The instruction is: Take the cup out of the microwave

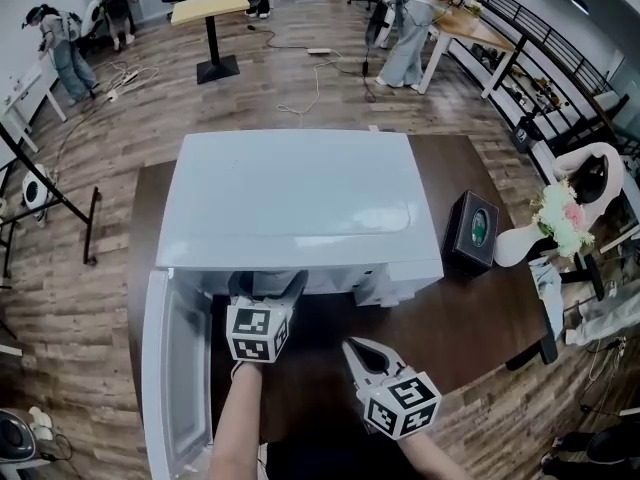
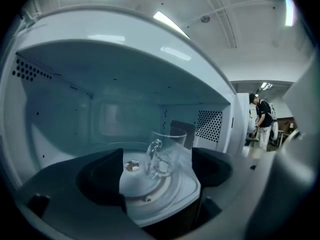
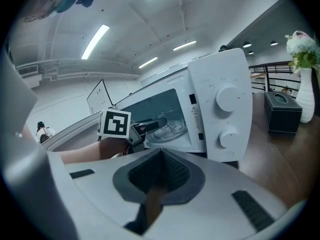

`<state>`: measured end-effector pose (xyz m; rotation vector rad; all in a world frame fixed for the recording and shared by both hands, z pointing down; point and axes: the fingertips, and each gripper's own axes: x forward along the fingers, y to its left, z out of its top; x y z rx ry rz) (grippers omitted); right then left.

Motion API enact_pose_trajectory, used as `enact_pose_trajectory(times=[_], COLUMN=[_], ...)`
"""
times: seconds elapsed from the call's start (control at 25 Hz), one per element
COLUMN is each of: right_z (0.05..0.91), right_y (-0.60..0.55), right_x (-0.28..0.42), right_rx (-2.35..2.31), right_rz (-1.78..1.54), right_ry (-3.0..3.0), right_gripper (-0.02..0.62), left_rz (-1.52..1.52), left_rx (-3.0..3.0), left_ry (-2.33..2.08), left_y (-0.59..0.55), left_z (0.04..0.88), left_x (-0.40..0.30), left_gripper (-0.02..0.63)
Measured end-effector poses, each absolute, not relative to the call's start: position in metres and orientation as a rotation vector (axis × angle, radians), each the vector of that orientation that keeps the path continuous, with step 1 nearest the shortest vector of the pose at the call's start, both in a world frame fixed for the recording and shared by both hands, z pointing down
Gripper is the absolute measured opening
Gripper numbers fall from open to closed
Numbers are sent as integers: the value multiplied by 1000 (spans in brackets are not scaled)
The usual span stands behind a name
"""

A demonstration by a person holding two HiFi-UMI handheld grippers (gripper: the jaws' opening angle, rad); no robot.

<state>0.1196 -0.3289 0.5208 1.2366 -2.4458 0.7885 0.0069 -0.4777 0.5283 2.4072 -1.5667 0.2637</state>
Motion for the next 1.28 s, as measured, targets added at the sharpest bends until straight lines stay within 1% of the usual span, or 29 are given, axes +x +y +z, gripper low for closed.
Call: enact_pose_trajectory(times=[0.56,0.96,1.12,1.2,1.28], right_z=[536,545,546,546,545], right_y=[-345,-355,-357,-358,-359], right_x=[132,139,143,144,144], right_rx=[1208,1191,1199,1202,1204], right_rz=[801,821,824,825,825], right_ry=[-2419,-2401,-2396,-2395,-2395], right_gripper=[-5,-5,-5,-5,-5], left_rz=[313,408,384,382,382], left_rx=[2519,2591,2596,2588,2592], left_ry=[-1494,-1452,-1439,-1429,-1421], left_y=[-528,-552,-559,-558,-559], left_z=[536,542,541,540,538], left_x=[32,53,60,62,62], left_gripper=[410,408,408,390,387])
